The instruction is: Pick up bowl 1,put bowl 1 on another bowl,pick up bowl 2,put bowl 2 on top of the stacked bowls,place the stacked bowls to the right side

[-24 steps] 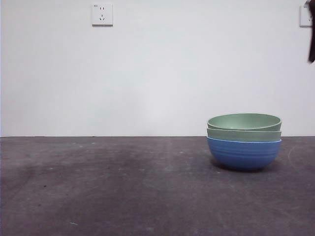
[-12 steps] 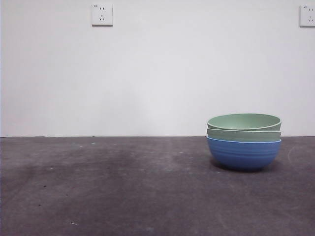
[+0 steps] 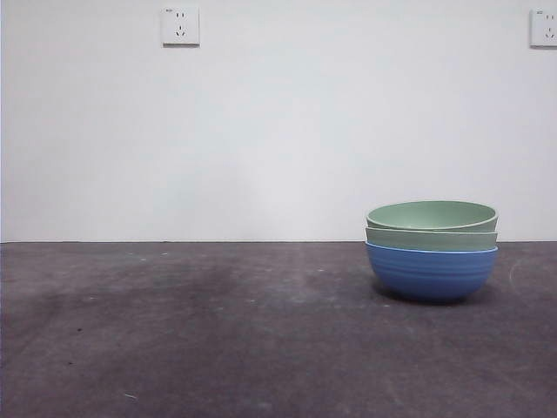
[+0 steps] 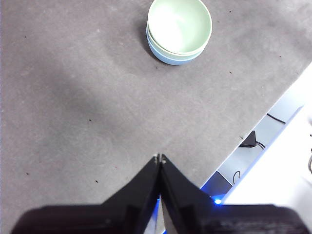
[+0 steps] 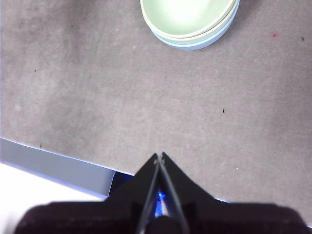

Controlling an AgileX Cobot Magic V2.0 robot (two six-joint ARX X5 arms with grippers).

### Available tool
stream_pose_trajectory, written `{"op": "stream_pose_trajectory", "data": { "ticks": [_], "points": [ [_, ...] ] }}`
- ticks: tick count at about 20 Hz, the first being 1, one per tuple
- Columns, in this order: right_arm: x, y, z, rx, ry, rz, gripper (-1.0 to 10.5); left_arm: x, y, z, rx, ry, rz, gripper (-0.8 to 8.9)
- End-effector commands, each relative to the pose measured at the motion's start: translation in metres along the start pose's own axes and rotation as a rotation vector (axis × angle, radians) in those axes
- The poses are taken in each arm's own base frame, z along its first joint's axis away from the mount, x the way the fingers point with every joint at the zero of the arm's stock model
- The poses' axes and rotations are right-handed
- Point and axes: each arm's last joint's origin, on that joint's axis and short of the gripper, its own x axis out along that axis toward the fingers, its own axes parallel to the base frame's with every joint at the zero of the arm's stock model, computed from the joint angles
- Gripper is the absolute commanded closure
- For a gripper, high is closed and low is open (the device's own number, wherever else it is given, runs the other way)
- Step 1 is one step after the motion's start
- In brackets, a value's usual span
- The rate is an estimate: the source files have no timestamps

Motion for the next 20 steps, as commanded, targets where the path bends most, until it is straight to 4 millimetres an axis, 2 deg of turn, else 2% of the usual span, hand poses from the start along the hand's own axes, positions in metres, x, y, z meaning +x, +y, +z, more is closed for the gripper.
{"op": "stream_pose_trajectory", "data": {
  "ticks": [1,6,9,13,16,20],
  "points": [
    [0.000,0.000,0.000,-0.007,0.000,-0.002,9.4,0.000,-0.001,0.002,0.021,-0.023,-0.001,8.17],
    [0.000,0.000,0.000,-0.007,-0.001,-0.002,9.4,-0.001,0.003,0.005,0.019,-0.062,0.039,8.17],
    [0.000,0.000,0.000,-0.007,0.000,-0.002,9.4,-0.013,0.012,0.006,0.039,-0.141,0.108,8.17],
    [0.000,0.000,0.000,-0.007,0.000,-0.002,9.4,-0.048,0.029,0.008,0.051,-0.568,0.233,8.17],
    [0.000,0.000,0.000,-0.007,-0.001,-0.002,9.4,-0.050,0.043,-0.021,0.068,-0.811,0.358,8.17],
    [0.000,0.000,0.000,-0.007,0.000,-0.002,9.4,-0.022,0.059,-0.092,0.019,-0.878,0.534,8.17]
  ]
}}
